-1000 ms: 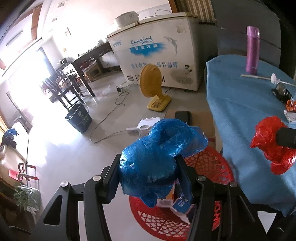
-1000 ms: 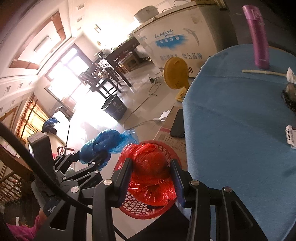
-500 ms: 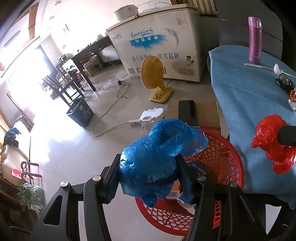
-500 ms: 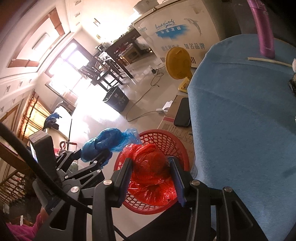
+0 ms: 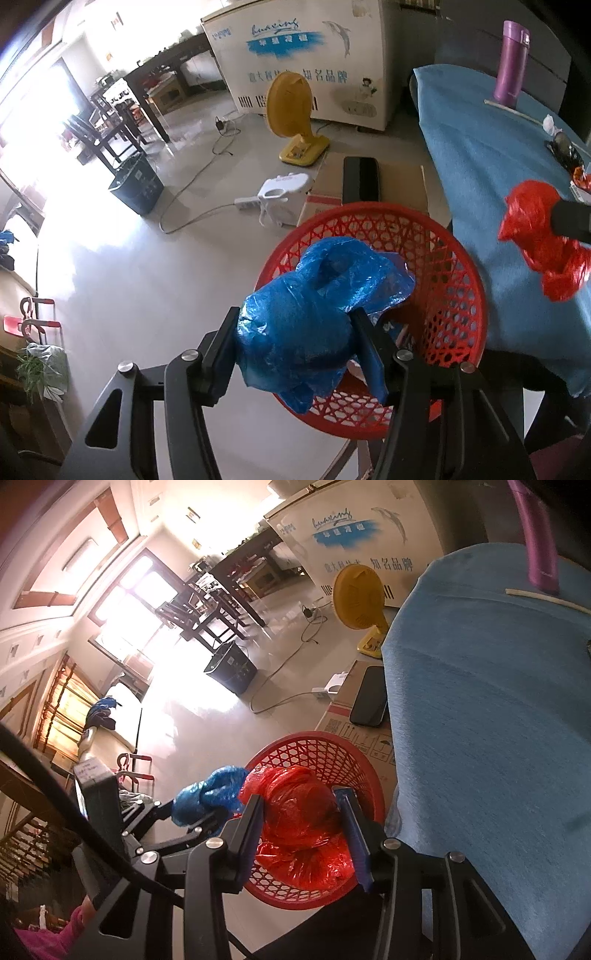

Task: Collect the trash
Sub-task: 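Open both tools to drop the bags into the red basket, then move both tools back toward the remaining trash on the table, then grasp the white medicine box with the left tool while the right tool grasps the clear tray, then carry the white box and clear tray over the red basket with both tools, then open both tools to drop the box and tray into the red basket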

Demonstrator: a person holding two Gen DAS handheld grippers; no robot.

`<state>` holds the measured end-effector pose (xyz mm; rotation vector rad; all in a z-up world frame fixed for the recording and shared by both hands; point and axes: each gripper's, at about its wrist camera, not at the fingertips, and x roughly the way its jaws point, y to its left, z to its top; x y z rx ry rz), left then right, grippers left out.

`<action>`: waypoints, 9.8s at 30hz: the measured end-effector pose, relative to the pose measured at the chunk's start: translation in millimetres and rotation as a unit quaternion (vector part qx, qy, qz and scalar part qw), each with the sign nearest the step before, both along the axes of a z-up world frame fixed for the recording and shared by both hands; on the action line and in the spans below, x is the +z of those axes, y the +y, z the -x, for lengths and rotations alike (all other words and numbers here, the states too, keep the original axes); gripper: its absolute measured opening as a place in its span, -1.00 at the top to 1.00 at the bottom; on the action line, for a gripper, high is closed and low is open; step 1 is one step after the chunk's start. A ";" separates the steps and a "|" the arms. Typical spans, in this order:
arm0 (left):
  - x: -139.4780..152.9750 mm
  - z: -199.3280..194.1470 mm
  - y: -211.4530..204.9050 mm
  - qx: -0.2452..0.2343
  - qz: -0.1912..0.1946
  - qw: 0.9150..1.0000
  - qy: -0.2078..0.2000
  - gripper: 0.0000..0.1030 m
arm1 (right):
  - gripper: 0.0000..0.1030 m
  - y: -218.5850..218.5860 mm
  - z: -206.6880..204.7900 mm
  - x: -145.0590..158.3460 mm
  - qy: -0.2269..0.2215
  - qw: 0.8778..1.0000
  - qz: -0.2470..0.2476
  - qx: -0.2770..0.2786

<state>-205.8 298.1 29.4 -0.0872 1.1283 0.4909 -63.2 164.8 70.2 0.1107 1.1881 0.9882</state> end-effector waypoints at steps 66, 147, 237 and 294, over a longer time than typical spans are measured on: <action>150.4 -106.4 -314.3 -0.344 -0.117 0.919 -0.154 -0.30 | -0.24 -375.1 12.6 100.5 -0.161 0.890 -0.025 -0.425; -19.2 -289.5 -323.7 -0.528 0.178 0.830 -0.032 -0.37 | 0.29 -358.0 -224.4 -45.5 -0.060 0.907 0.101 -0.404; 115.1 -43.8 -132.4 -0.181 -0.033 0.963 -0.196 0.16 | 0.52 -214.2 -33.7 71.2 -0.023 0.975 -0.020 -0.219; 16.2 -1.4 -10.9 -0.037 -0.001 0.998 -0.047 0.12 | 0.47 24.5 11.4 -9.7 0.068 0.997 0.009 0.024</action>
